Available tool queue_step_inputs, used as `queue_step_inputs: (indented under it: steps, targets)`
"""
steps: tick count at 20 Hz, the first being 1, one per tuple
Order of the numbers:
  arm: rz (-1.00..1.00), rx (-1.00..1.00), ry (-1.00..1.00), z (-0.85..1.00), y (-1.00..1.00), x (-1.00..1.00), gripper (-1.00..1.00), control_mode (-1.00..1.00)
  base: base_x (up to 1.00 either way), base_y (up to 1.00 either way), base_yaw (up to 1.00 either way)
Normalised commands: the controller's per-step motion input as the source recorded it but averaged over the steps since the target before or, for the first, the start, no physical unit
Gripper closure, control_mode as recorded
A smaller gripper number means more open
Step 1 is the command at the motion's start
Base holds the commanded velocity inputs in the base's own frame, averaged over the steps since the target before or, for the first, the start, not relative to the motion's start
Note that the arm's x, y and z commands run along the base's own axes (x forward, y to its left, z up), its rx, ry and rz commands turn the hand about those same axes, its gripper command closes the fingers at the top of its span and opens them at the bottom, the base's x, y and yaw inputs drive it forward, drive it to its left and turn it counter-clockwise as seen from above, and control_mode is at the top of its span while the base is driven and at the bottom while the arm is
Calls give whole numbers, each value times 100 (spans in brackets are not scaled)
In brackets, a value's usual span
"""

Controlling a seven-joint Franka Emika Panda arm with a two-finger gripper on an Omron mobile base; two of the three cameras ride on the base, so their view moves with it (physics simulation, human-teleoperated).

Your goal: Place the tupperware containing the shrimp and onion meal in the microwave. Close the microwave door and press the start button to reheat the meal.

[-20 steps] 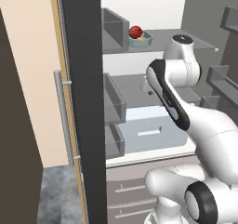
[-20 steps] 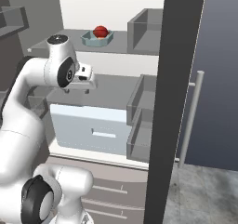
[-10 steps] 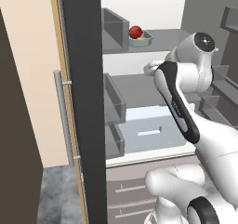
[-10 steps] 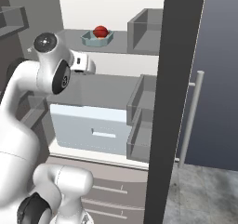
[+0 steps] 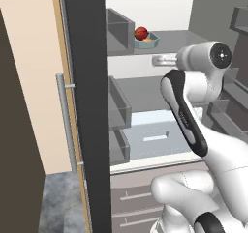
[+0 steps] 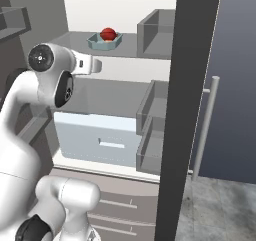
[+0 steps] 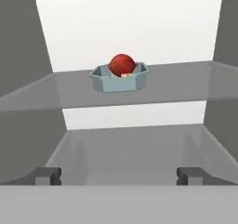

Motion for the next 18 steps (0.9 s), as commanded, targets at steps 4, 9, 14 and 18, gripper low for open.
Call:
queue_step_inputs:
  steps: [4, 9, 14, 18]
  targets:
    - [-16, 18, -4, 24, 0, 0, -100, -100, 0, 0, 0]
    - [-19, 22, 1, 29, 0, 0, -100, -100, 0, 0, 0]
    - [-12, 20, 7, 32, 0, 6, -100, -100, 0, 0, 0]
    - [0, 18, 14, 19, -10, 8, -100, -100, 0, 0, 0]
